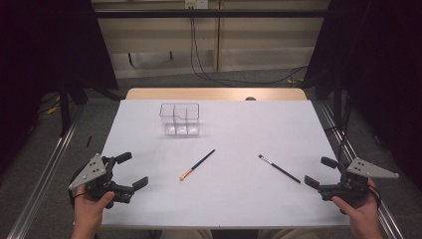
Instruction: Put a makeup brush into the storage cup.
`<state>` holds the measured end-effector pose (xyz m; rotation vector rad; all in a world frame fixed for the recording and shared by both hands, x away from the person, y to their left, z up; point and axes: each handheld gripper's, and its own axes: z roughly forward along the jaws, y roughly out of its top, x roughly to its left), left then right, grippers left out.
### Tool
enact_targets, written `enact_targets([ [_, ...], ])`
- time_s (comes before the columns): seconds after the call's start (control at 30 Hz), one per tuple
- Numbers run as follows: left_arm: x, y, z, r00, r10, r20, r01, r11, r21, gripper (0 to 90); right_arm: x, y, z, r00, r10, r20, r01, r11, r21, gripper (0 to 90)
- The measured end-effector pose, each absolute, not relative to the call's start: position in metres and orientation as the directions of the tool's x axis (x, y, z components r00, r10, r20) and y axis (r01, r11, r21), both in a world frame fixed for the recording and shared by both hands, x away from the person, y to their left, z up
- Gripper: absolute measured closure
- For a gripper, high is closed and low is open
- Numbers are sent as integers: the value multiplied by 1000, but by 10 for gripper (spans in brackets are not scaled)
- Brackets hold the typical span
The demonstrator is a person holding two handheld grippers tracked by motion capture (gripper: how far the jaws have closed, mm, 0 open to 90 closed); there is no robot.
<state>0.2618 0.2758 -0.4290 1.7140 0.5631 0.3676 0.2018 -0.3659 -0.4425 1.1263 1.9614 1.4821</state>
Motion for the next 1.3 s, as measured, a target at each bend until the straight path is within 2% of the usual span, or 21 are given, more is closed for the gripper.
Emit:
enact_targets([
  [0.8,272,259,-426,830,552,-75,178,-136,975,0,200,-366,-441,-569,812,128,336,88,938,19],
  [1.3,294,223,-423,835,543,-86,179,-120,976,0,199,-362,-442,-577,808,123,337,99,936,18],
])
